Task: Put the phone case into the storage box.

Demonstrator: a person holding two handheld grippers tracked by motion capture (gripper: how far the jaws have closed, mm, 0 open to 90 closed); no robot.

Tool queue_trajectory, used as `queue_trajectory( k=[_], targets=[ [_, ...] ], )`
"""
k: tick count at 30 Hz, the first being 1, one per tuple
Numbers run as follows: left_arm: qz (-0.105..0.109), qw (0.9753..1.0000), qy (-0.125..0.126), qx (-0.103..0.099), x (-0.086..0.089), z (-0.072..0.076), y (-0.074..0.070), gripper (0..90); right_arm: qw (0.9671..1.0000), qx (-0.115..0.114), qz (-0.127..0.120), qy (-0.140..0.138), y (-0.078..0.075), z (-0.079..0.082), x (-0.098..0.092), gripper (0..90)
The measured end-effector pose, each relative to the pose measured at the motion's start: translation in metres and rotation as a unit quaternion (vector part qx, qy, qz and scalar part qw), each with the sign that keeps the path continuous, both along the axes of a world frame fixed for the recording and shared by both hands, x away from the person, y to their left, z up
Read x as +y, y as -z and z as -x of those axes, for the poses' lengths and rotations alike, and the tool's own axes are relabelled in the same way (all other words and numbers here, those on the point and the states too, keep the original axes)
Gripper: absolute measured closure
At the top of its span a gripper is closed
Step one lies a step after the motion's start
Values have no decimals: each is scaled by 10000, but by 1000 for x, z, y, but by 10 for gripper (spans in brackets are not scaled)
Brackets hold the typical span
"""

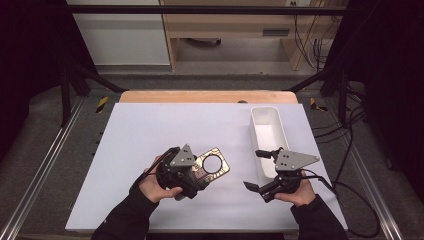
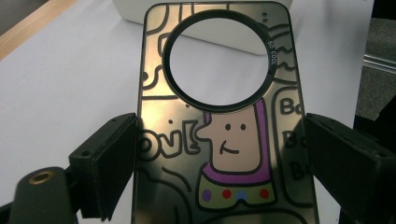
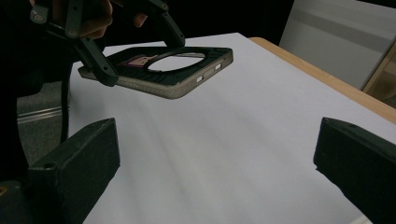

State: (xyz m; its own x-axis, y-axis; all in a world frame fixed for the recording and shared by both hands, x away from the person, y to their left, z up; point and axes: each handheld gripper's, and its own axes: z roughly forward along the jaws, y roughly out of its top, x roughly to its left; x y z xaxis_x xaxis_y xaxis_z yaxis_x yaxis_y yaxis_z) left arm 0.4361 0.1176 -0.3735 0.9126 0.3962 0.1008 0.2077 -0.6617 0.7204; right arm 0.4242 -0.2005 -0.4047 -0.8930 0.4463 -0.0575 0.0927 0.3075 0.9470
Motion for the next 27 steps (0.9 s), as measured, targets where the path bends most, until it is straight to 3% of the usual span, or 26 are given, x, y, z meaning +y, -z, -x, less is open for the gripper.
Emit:
queue_trajectory(
  k=[18,27],
  targets=[
    [-52,9995,296,30,-6,3,2,116,9993,-38,251,-270,-3,-1,15,7],
    [-86,9986,523,0,-10,6,1,116,9976,23,422,-546,-5,-1,21,8]
  ],
)
